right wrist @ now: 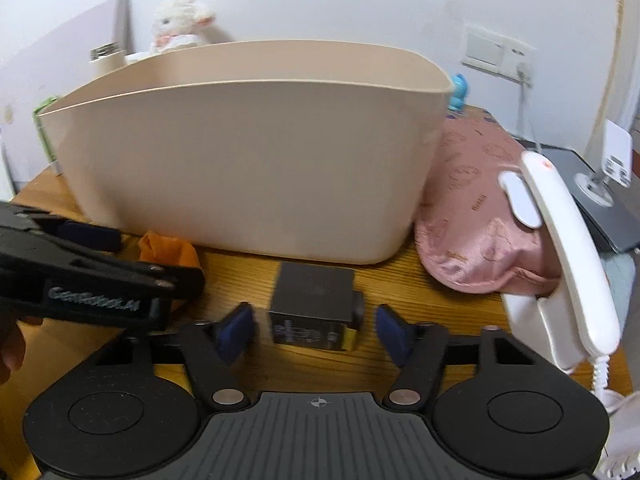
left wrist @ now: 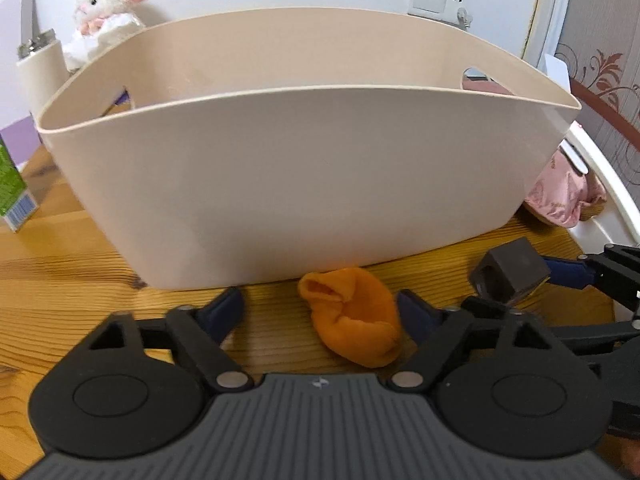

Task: Organize objects
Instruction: 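Grasp the orange cloth with the left tool while the right tool grasps the black charger, then lower the orange cloth and black charger into the basket and open both tools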

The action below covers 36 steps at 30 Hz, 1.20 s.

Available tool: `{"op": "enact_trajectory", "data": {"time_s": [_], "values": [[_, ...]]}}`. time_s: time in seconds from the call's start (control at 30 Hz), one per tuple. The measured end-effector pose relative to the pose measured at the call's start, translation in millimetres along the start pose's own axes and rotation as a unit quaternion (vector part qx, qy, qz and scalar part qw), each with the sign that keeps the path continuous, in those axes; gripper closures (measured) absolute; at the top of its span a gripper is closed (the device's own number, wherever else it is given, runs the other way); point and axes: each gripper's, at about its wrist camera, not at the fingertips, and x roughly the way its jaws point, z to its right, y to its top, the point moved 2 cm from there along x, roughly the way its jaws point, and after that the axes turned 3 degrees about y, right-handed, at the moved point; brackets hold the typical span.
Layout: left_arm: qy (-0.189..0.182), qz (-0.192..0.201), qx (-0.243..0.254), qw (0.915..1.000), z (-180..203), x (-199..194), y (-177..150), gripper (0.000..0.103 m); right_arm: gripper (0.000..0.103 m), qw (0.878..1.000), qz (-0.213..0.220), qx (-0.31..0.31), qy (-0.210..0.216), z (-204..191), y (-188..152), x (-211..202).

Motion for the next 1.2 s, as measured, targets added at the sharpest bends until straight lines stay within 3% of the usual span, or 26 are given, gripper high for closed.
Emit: {"op": "enact_trajectory", "data": {"time_s": [0.07, 0.1, 0.17, 0.23, 0.47, 0.7, 1.2], "values": [[0.005, 0.003, 0.005, 1.0000, -3, -3, -1, 0.038, 0.061, 1.000, 0.002, -0.009, 0.007, -4, 0, -2], [0.005, 0.006, 0.005, 1.0000, -4, -4, -2, 0.052, 0.061, 1.000, 0.002, -0.011, 0.006, -6, 0, -2], [0.000, 0.007, 0.004, 1.0000, -8, -8, -2, 0.068, 0.062, 1.000, 0.003, -0.009, 0.000, -8, 1, -2], [-0.010, 0.005, 0.000, 0.9999, -11, -10, -3, 0.079, 0.062, 1.000, 0.002, -0.001, -0.002, -9, 2, -2], [-0.025, 0.008, 0.004, 0.9997, -16, -20, -10, 0.086, 0.062, 1.000, 0.000, 0.000, -0.012, -13, 0, -6], [-0.038, 0.027, 0.002, 0.9989, -18, -41, -9, 0.087, 0.062, 0.999, 0.024, 0.001, -0.023, -16, 2, -28], [-0.056, 0.132, -0.002, 0.9897, -34, -118, 29, 0.087, 0.062, 0.993, 0.115, -0.011, -0.037, -16, 41, -90]]}}
